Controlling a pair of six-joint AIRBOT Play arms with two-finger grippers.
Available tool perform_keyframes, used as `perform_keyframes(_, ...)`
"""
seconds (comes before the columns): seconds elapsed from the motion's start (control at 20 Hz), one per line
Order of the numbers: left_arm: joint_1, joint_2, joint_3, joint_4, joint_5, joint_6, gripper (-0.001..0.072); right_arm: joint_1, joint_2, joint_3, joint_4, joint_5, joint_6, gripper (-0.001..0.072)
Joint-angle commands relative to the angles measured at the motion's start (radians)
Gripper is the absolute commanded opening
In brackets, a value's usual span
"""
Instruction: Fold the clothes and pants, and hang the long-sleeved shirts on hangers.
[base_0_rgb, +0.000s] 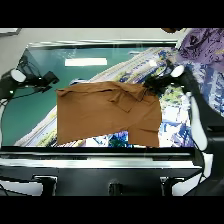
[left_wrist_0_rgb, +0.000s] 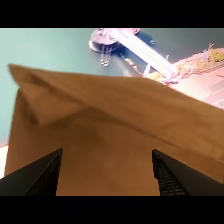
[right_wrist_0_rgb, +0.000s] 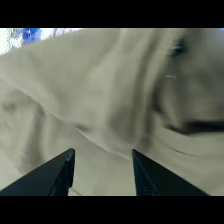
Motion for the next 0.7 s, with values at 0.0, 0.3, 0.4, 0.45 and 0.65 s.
perform_keyframes(0.0, 0.097, 0.053, 0.024, -0.014, -0.274, 0.072, 0.0637, -0.133, 0.121, -0.021, -0.039, 0.179, -0.294, 0.042)
perform_keyframes(0.3, 0.163, 0.119, 0.02, 0.008, -0.583, 0.2, 0.0635, -0.36, 0.196, -0.318, -0.008, 0.264, -0.167, 0.0462)
perform_keyframes(0.4, 0.168, 0.143, 0.008, 0.008, -0.576, 0.199, 0.0635, -0.428, 0.195, -0.446, 0.144, 0.27, -0.243, 0.0459)
perform_keyframes(0.45, 0.169, 0.149, 0.005, 0.009, -0.569, 0.199, 0.0635, -0.451, 0.192, -0.487, 0.208, 0.266, -0.289, 0.0459)
perform_keyframes(0.65, 0.167, 0.149, 0.005, 0.008, -0.569, 0.198, 0.0635, -0.464, 0.122, -0.55, 0.285, 0.254, -0.401, 0.0458)
